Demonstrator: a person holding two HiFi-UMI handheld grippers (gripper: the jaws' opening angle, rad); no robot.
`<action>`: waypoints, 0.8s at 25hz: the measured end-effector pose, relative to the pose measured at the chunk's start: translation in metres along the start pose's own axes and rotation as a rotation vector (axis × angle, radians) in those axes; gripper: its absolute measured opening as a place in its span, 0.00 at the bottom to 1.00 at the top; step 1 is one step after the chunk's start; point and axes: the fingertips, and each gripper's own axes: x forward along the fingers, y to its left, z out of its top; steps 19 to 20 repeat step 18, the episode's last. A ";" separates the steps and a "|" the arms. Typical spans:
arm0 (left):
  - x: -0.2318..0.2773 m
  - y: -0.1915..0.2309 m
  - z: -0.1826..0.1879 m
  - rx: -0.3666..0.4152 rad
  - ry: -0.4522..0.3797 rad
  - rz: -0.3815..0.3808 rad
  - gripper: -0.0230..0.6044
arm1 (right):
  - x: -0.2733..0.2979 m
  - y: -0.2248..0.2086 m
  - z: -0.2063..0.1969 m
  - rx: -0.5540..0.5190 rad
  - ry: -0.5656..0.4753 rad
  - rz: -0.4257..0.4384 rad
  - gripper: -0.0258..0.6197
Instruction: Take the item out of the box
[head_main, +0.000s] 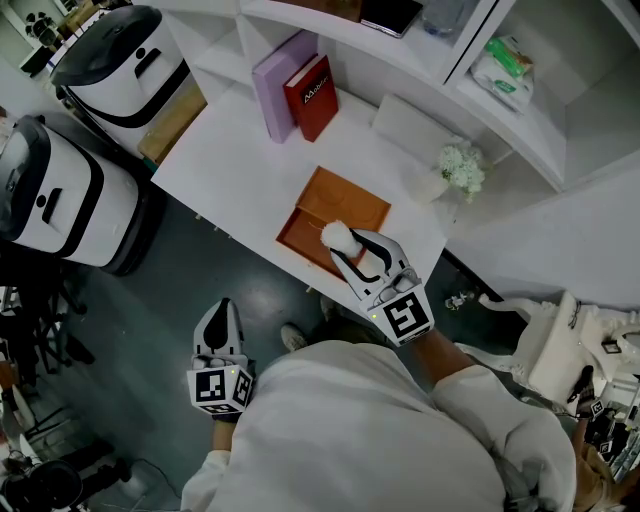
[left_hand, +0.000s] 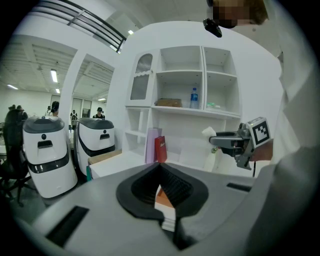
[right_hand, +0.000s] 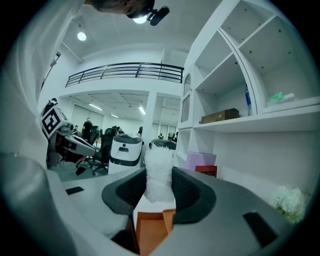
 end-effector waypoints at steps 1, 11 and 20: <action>0.000 0.000 0.000 0.000 0.000 0.000 0.05 | 0.000 0.000 0.000 0.000 0.000 0.001 0.32; 0.002 -0.002 0.000 -0.001 0.004 0.000 0.05 | 0.003 -0.003 -0.004 -0.070 -0.040 0.021 0.32; 0.002 -0.002 0.000 0.000 0.005 0.002 0.05 | 0.004 -0.004 -0.006 -0.070 -0.033 0.022 0.32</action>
